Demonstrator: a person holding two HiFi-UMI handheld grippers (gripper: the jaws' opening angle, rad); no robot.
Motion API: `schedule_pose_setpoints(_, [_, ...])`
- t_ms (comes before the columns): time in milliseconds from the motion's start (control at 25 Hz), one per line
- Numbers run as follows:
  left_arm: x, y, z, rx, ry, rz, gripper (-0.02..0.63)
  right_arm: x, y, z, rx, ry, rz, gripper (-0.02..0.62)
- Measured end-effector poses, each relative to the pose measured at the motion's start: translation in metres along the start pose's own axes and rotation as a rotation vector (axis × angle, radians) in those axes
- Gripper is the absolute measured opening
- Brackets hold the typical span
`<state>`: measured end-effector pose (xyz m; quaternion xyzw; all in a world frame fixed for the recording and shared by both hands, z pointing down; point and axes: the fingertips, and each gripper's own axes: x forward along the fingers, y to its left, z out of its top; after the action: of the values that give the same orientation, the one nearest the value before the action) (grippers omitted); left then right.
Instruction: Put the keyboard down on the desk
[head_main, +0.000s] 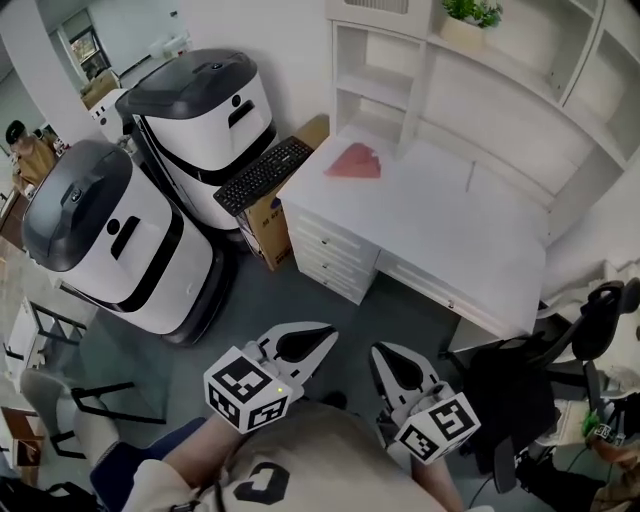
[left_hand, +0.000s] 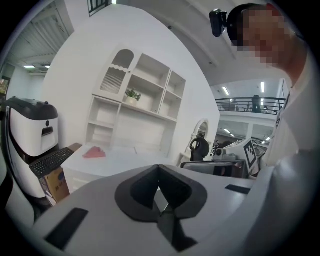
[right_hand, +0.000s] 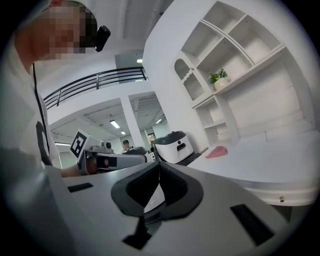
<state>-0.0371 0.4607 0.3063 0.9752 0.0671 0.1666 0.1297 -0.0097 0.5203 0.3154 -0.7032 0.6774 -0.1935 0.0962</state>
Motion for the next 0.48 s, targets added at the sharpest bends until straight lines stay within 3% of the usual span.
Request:
schedule_pose_setpoints(320, [0.016,0.004,0.011,-0.030,-0.019,-0.004,0.011,0.018,-0.011,-0.010,-0.066,0.098,0.020,0.025])
schedule_pose_setpoints(480, [0.021,0.028,0.017,-0.054,-0.043,0.018,0.011,0.033,-0.019,-0.015,-0.095,0.154,0.026,0.025])
